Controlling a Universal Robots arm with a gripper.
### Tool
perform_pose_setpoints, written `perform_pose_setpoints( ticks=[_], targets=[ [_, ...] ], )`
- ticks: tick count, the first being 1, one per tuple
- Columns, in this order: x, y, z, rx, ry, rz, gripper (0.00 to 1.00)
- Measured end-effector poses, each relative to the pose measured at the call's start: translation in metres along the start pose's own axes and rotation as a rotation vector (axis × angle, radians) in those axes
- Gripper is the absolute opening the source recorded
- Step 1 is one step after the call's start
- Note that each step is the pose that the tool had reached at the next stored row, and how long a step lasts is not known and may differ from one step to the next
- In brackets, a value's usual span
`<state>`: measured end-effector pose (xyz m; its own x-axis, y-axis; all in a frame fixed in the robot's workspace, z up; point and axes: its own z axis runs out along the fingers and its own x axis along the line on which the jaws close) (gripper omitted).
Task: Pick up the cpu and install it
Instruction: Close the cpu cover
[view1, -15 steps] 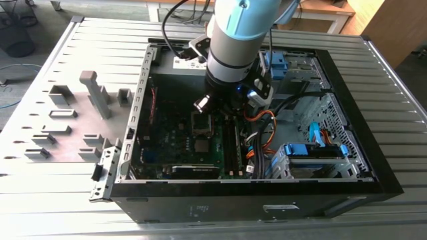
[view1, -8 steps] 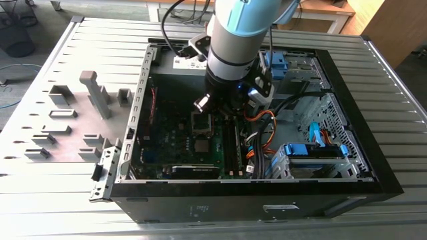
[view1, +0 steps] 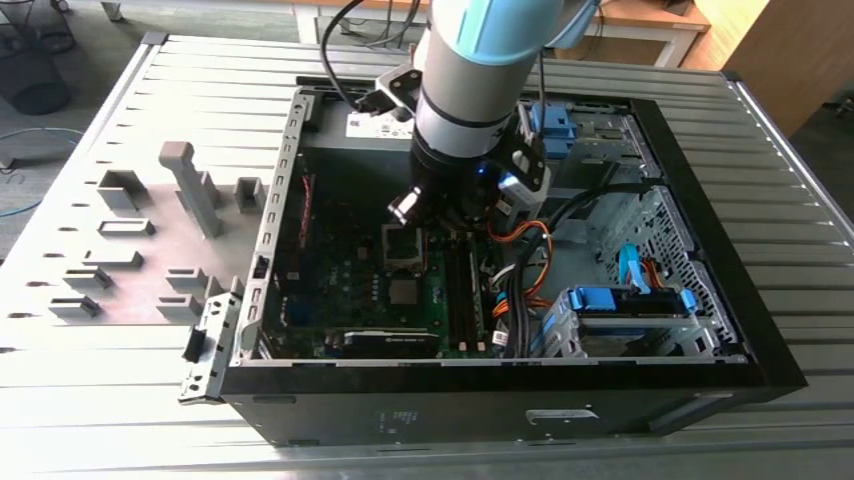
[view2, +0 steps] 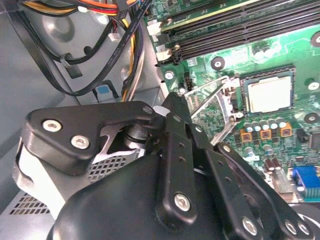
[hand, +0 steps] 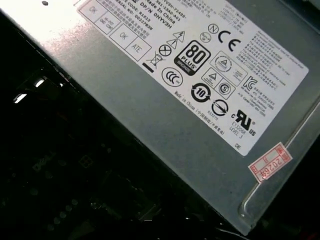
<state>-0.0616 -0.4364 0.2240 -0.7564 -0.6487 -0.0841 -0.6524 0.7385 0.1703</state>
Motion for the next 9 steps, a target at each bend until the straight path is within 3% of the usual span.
perform_pose_setpoints(
  ticks=[9],
  targets=[
    [0.0015, -0.0015, -0.0027, 0.0233, 0.0283, -0.031, 0.11]
  ],
)
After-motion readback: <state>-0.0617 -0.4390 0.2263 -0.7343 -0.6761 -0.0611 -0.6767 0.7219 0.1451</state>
